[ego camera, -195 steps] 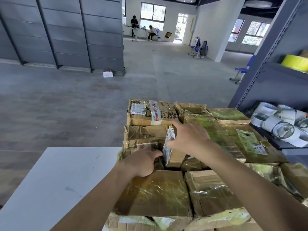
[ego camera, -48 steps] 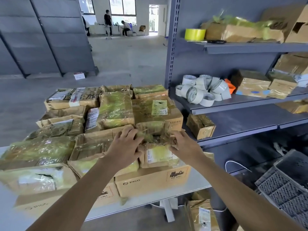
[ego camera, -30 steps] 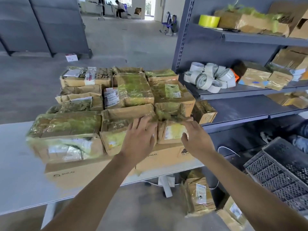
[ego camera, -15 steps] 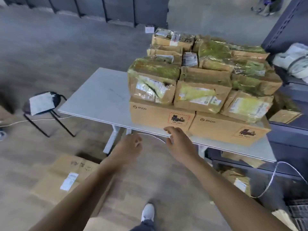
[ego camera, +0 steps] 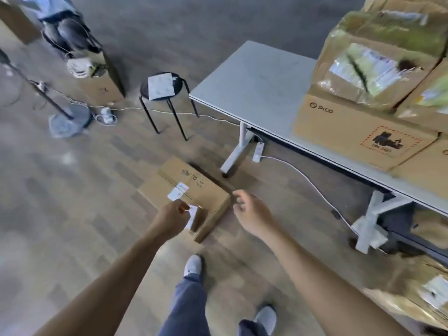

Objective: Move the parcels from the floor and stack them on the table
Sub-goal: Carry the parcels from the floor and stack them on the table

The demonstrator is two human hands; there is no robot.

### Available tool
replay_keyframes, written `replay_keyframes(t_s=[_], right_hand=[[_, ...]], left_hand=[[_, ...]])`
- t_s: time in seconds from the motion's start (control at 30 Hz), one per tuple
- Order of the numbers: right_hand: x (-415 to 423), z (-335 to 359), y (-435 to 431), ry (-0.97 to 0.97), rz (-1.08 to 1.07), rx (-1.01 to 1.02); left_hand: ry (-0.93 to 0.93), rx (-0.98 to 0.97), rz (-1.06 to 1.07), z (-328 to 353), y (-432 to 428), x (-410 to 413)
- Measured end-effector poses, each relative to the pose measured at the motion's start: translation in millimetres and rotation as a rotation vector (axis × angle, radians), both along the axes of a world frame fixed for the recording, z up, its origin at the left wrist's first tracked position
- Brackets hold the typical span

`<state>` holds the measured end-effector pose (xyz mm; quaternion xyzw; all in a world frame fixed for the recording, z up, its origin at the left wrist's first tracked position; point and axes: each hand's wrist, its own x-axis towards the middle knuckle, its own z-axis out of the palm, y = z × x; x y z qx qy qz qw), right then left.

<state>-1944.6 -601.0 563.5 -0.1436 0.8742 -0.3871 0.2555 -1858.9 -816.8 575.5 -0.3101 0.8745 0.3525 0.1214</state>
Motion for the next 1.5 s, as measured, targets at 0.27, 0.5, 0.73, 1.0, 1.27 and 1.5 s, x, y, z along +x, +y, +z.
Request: replay_keyframes(t_s=[0.27,0.5,0.73,1.0,1.27,1.5], right_hand=[[-4.3,-142.4,-126.4,-0.312,-0.038,0.141],[-16.4,-343.9,-219.2,-0.464,-0.083,0.164],[-2.9,-493.5,-249.3,-0.591,-0.11,0.187],[2.0,-477.0,-231.6,-0.555,-0.34,-0.027],[-40.5,-283.5,-116.8,-0.401,-0.502,-0.116],[-43.2,-72.5,30.1,-0.173,-0.438,-0.193]], left_hand=[[-0.242,0.258,0.099,-151.9,-112.7,-27.6],[-0.405,0.177,-0.057,-362.7,-182.5,-66.2],[-0.503,0.131,-0.003,-508.6,-204.9,-71.7],[-0.424,0.47,0.3,-488.8,-186.9,-79.6],[-0.21,0.728,0.026,-295.2,-85.2,-121.1],[0.048,0.447,-0.462,-88.1,46.3,-150.1]])
